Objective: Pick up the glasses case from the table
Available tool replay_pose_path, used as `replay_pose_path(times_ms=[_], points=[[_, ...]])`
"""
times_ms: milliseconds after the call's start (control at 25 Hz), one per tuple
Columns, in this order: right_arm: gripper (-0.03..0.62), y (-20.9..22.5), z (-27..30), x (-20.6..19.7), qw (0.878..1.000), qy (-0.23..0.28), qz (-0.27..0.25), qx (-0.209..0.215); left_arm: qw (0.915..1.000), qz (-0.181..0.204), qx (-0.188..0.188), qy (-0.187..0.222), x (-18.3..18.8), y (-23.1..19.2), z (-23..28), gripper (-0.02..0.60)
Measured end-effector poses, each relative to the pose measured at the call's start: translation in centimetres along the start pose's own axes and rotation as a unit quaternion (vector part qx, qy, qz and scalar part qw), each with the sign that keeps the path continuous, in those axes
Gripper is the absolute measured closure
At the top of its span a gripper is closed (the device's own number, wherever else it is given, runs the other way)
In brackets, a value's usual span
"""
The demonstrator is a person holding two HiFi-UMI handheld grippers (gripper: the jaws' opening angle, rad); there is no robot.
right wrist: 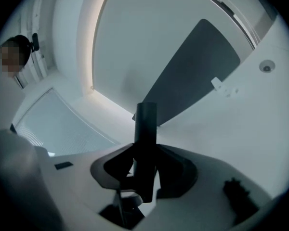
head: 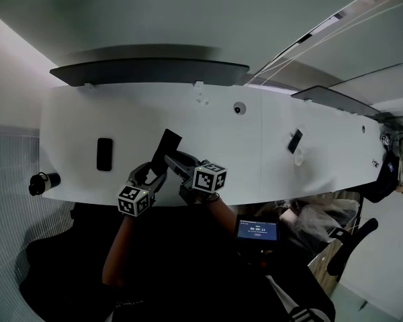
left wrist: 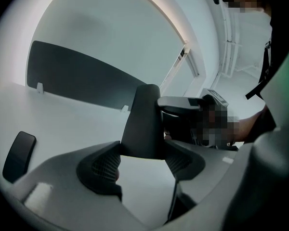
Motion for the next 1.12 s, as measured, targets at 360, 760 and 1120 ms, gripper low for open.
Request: replay_pose_path(times_ms=[360,760,1120], points=[[0.453,2.3,-0.7,-0.4,0.998,-0.023,-0.032,-0.043,0.9991,-0.016,-0.033,-0.022,-0.9,0.2,-0.4,0.273],[0.453,11.6,-2.0,-4.8,0.984,-0.126,0.052,-0.113,0.9982,-0.051,-0.020,-0.024,-1.8,-1.4,-2.3,0.275],[0.453,15.8,-2.3,-5.5,0.977,-0.122,0.138,-0.111,0.9976,-0.060,-0.012,-0.032,-2.6,-1.8,-3.0,0.276]])
Point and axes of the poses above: the fingertips, and each gripper's own axes: z forward along the fingers, y to its right, x out of its top, the point moved 5 cm from there along -z, backward along the fingers, and after that the axes turned 11 degrees about -x, right-handed, at the moved point
